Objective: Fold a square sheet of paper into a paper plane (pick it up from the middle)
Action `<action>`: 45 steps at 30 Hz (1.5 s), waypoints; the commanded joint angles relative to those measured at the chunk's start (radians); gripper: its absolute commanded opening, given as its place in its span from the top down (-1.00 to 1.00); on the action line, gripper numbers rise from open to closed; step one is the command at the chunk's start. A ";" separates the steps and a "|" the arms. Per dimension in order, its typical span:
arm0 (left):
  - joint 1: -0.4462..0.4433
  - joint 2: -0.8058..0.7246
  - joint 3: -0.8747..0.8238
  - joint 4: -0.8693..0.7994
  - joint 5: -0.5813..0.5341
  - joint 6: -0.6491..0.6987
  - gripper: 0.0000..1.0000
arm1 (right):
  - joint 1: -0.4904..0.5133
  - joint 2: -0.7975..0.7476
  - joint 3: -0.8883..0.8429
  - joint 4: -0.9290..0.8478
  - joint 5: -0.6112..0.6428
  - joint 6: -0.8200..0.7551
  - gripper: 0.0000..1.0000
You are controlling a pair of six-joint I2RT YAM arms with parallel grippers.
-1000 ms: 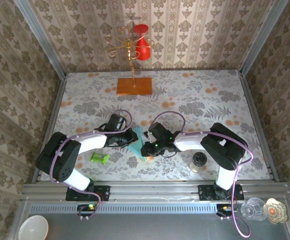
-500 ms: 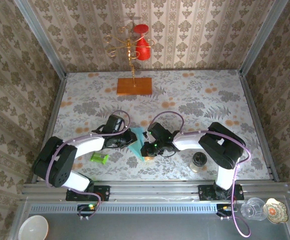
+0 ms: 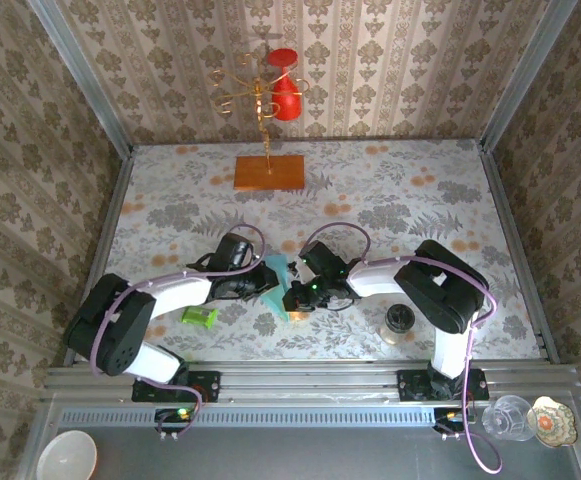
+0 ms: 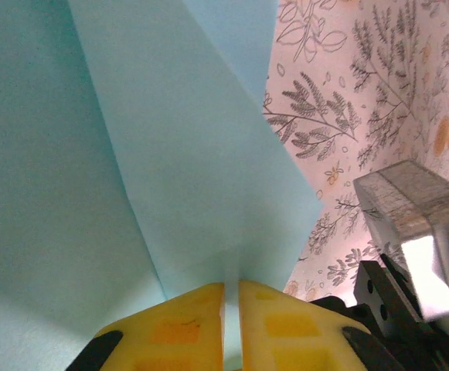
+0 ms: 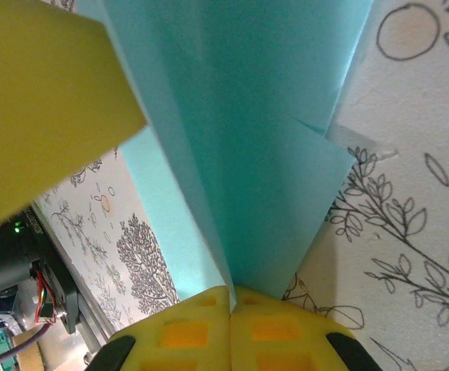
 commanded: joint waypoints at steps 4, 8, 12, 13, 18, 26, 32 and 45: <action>-0.007 0.040 0.023 0.029 0.029 -0.011 0.70 | -0.011 0.051 -0.023 -0.075 0.013 0.001 0.83; -0.007 0.060 0.028 0.029 0.031 -0.012 0.71 | -0.014 0.055 -0.019 -0.089 0.013 0.001 0.82; -0.007 0.078 0.034 0.023 0.026 -0.013 0.71 | -0.016 0.050 -0.020 -0.103 0.021 0.003 0.81; -0.007 0.081 0.037 0.021 0.027 -0.012 0.71 | -0.016 0.048 -0.020 -0.104 0.022 0.004 0.81; -0.007 0.096 0.054 -0.012 0.016 -0.001 0.71 | -0.020 0.041 -0.024 -0.103 0.024 0.011 0.76; -0.003 0.119 0.061 -0.042 -0.001 0.005 0.72 | -0.027 -0.037 -0.049 -0.095 0.014 0.026 0.58; -0.002 0.136 0.063 -0.034 0.004 0.005 0.72 | -0.032 -0.127 -0.080 -0.079 0.021 0.043 0.42; -0.003 0.136 0.055 -0.031 0.006 0.003 0.72 | 0.019 -0.124 0.002 -0.015 0.033 0.073 0.54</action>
